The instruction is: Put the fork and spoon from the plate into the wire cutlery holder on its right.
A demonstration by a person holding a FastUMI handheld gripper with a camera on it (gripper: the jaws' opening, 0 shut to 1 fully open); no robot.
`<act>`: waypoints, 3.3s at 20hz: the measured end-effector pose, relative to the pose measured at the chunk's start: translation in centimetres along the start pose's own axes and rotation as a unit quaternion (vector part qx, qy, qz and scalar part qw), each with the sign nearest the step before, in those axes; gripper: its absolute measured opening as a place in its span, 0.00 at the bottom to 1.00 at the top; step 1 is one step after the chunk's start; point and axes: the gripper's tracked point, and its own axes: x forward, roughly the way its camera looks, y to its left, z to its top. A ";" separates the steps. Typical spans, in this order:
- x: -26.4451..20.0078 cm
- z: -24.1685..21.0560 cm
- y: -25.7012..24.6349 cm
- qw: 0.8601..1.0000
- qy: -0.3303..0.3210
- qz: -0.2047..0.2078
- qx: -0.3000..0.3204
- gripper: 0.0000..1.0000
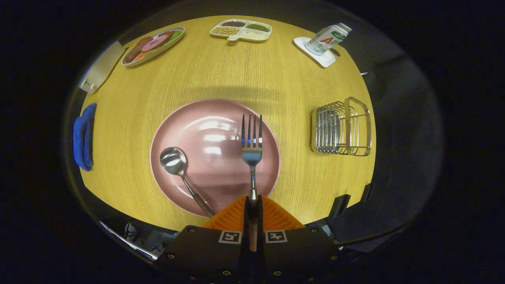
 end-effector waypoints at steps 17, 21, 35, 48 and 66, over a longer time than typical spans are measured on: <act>-2.2 3.7 -14.7 0.992 0.050 -0.054 0.104 0.07; -0.4 3.5 -14.9 0.992 0.074 -0.033 0.101 0.07; -0.2 3.9 -14.9 0.990 0.102 -0.011 0.097 0.29; -7.8 4.7 -11.9 0.990 -0.028 -0.041 0.131 0.29; -7.5 2.9 3.9 0.997 -0.073 -0.002 -0.028 0.30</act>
